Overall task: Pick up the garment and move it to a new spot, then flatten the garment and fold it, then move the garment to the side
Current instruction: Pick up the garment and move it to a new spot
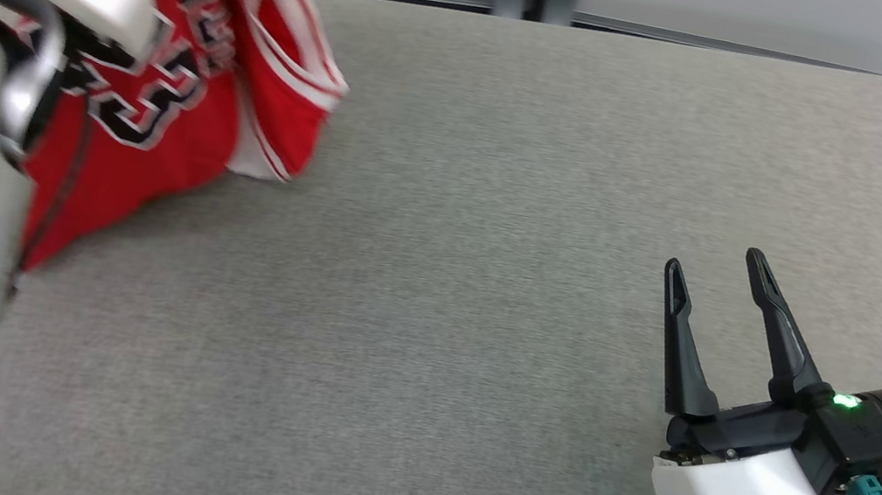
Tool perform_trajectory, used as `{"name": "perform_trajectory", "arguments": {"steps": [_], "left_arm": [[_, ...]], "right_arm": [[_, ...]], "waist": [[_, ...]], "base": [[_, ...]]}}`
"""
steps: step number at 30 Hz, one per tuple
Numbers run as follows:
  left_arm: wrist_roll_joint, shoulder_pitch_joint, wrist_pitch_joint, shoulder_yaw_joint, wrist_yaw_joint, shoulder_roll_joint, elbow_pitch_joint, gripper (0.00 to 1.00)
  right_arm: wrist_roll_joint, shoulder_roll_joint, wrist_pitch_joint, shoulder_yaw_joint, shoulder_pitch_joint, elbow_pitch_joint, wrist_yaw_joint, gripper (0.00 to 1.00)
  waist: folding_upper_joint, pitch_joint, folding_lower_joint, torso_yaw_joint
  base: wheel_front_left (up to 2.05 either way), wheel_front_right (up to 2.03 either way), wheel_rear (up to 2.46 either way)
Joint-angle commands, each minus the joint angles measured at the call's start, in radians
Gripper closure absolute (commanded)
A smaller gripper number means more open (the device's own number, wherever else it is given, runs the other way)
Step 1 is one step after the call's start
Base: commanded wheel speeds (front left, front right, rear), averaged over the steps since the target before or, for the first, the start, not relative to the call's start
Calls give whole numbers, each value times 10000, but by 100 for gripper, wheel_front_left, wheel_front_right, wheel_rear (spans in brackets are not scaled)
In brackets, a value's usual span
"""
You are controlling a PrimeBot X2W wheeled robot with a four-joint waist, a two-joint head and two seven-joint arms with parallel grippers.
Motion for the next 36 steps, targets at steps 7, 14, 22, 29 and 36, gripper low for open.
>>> {"name": "perform_trajectory", "arguments": {"steps": [7, 14, 22, 29, 36], "left_arm": [[-295, 1230, -237, -1610, -148, -1454, -41, 100], [-859, 2018, -1210, -3592, -267, -2440, 1586, 100], [-1966, 2250, -2041, -6239, -292, -2601, 3270, 100], [-3043, 2596, -2307, -6977, 193, -2600, 3180, 0], [-2443, 4028, -2295, -5398, 1627, -2433, 1579, 0]], "right_arm": [[65, 112, -4, -256, -89, -49, -24, 0], [104, 139, -4, -327, -35, -40, -24, 0], [137, 166, -4, -246, 0, 71, -24, 0], [104, 173, -3, -250, 272, 156, -25, 0], [60, 103, -3, -428, 809, 155, -25, 0]], "waist": [[0, 321, -1, -1207], [0, 497, -1, -1485], [0, 307, -1, -1589], [0, -269, -1, -1479], [0, -913, -1, -1051]], "base": [[0, 0, 0], [0, 0, 0], [0, 0, 0], [0, 0, 0], [0, 0, 0]]}}
